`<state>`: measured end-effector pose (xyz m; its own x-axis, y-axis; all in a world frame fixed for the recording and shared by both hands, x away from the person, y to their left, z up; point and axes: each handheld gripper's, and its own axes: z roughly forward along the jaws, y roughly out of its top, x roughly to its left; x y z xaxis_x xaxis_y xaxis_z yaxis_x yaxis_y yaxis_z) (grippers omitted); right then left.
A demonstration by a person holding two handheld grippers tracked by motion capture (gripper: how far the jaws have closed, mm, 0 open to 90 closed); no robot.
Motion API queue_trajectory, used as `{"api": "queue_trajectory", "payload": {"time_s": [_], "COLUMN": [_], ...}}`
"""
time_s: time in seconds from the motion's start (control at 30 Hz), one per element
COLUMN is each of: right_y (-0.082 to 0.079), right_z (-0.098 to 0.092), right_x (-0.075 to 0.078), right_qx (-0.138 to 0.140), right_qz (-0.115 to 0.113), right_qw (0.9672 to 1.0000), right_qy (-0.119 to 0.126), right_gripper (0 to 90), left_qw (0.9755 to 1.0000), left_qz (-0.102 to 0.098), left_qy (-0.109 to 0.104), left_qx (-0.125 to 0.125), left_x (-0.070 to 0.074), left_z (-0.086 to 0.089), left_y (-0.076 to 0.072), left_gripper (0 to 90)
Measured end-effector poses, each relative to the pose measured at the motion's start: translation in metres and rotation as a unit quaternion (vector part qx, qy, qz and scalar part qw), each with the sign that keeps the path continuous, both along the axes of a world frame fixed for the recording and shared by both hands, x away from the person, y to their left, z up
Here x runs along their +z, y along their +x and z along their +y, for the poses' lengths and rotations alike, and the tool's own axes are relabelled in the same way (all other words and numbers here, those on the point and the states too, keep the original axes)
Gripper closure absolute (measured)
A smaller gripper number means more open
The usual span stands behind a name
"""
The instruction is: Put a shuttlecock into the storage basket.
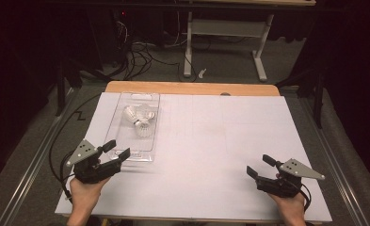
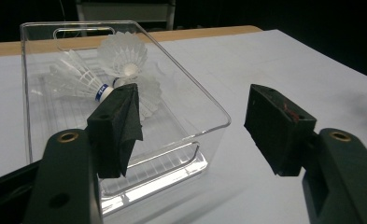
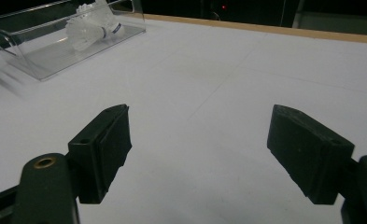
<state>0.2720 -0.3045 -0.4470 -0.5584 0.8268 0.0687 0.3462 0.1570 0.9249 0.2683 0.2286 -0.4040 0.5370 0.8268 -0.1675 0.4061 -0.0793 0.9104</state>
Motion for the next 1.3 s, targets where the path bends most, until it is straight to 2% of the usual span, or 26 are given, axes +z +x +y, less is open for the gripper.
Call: {"api": "queue_trajectory", "payload": {"time_s": [0.63,1.3], "right_y": [0.0,0.0], "right_z": [-0.001,-0.001], "right_x": [0.0,0.0], "right_qx": [-0.001,-0.002], "right_qz": [-0.002,-0.002], "right_qw": [1.0,1.0], "right_qy": [0.0,0.001], "right_gripper": [21.9,21.9], "left_qw": [0.9999,0.9998], "left_qz": [0.008,0.015], "left_qy": [0.005,0.001], "left_qx": [-0.006,-0.011], "left_x": [-0.012,-0.021], "left_z": [-0.004,-0.007], "left_y": [-0.002,0.0], "left_gripper": [36.4,36.1]}}
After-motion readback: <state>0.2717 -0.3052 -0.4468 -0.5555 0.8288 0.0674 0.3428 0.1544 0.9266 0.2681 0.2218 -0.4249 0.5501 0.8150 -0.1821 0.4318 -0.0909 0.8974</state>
